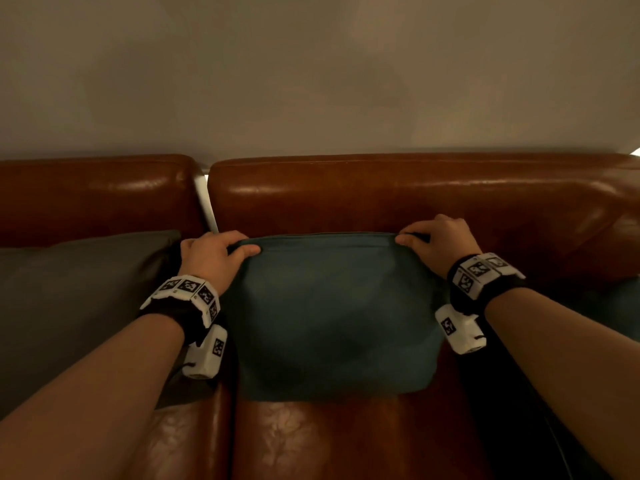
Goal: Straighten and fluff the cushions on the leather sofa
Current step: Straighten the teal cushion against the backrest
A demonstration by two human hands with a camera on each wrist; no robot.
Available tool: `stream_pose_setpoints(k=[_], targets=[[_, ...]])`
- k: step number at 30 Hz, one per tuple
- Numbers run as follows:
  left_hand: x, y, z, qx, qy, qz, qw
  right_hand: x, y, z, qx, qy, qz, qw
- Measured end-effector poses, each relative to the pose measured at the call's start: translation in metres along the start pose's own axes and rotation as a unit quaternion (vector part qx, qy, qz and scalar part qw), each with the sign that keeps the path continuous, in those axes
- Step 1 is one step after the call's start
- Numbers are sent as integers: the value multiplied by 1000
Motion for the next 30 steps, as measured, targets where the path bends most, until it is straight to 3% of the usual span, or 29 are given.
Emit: stream_pose_setpoints(k=[2,5,11,14,18,22,27,30], targets=[[1,4,-11,-1,-13,-18,1000,-4,7,20,-12,-8,-9,1000],[1,13,-19,-94,-28,-52,994,-8,15,42,19,-48,-38,998],[9,22,-16,-86,5,6,996,-5,11,40,95,-69,43,992],[7,17,-19,-98,20,29,995,-5,10,44,112,-69,41,991],[-5,14,-20,-114,15,6,993,-8,14,51,76,-57,-7,995],[2,19,-26,-95,10,-10,995,-6,18,54,63,-45,21,997],[9,15,-18,-117,40,26,992,-3,9,52,91,-86,64,990],[-10,0,-3,2,-17,102,995,-15,-1,28,31,-71,94,993]])
Point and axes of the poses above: each hand's wrist, its own x-axis towards the middle knuckle, its own y-axis out of the back of the hand, z = x × y, the point moved 1 cm from there along x, towards the middle knuckle, and after that the axes turned 2 degrees about -x, right-handed, at the moved point
